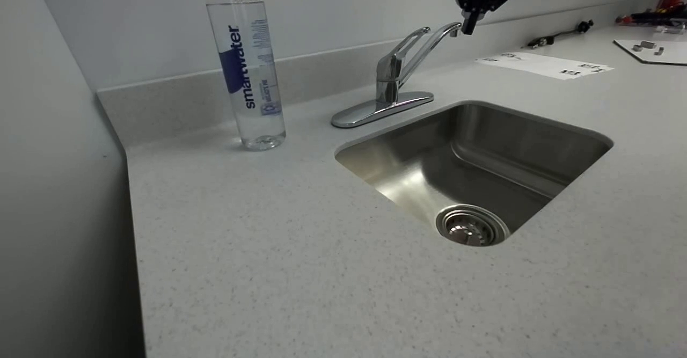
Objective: Turn the faucet fully to the right
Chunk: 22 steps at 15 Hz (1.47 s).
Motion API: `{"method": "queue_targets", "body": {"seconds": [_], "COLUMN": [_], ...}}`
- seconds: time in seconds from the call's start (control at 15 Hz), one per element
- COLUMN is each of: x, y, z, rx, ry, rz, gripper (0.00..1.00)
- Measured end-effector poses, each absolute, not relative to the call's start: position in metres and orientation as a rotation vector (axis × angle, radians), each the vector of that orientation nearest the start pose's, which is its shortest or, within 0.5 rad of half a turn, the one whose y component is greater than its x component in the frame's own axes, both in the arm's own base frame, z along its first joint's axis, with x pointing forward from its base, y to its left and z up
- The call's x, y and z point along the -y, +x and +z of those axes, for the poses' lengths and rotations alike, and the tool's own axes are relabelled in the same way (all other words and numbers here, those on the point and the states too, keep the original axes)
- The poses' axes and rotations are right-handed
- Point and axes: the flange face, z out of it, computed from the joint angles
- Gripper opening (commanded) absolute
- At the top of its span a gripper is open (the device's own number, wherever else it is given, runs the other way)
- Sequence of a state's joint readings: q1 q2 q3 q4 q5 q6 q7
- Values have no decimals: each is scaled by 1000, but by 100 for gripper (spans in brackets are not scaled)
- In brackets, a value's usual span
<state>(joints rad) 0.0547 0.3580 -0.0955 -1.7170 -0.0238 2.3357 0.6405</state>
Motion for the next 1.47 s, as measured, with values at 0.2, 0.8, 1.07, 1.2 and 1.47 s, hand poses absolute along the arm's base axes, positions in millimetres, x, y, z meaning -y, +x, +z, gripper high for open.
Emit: {"method": "queue_targets", "body": {"seconds": [0.2,0.8,1.07,1.2,1.47], "x": [40,25,3,-4,-5], "y": [649,558,533,524,514], "z": [439,526,543,547,551], "rx": [-875,-519,-414,-368,-326], "ry": [-2925,-2783,-2752,-2751,-2756], "rz": [-366,-352,-347,-346,-348], "gripper": [0,0,34,50,78]}}
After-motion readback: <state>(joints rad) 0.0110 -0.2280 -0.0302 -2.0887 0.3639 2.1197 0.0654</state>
